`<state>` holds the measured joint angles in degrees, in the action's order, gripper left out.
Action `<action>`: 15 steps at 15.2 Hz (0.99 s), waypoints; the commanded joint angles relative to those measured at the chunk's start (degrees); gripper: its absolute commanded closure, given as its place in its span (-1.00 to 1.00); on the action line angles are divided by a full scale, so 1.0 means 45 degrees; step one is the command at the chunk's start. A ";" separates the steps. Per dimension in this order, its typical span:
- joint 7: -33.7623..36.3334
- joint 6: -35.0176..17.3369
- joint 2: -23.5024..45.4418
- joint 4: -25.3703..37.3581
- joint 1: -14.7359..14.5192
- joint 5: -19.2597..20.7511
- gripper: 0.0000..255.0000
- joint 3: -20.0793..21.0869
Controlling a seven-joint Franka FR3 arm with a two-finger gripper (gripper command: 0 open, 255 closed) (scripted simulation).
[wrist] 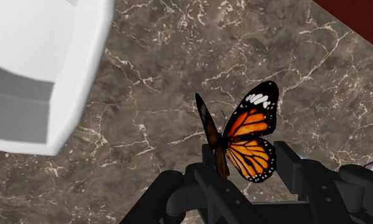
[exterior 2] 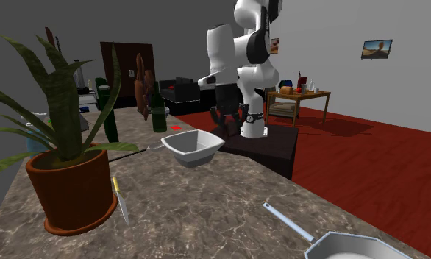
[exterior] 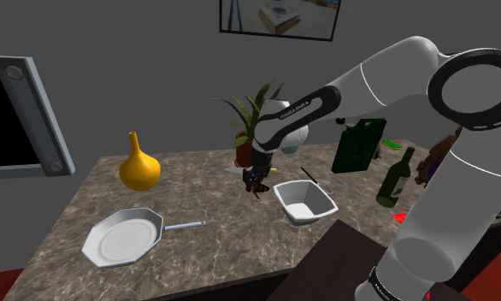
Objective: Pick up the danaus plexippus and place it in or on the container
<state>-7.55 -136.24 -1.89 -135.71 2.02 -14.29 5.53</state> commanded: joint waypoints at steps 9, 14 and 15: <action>-0.3236 0.0630 -0.1530 -0.1479 0.1562 0.0177 1.00 -0.1844; -0.4791 0.1040 -0.1873 -0.1686 0.2404 0.0542 1.00 -0.2873; -0.5102 0.1127 -0.1901 -0.1680 0.2572 0.0622 1.00 -0.3083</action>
<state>-28.78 -131.38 -10.43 -143.20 12.77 -11.83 -7.28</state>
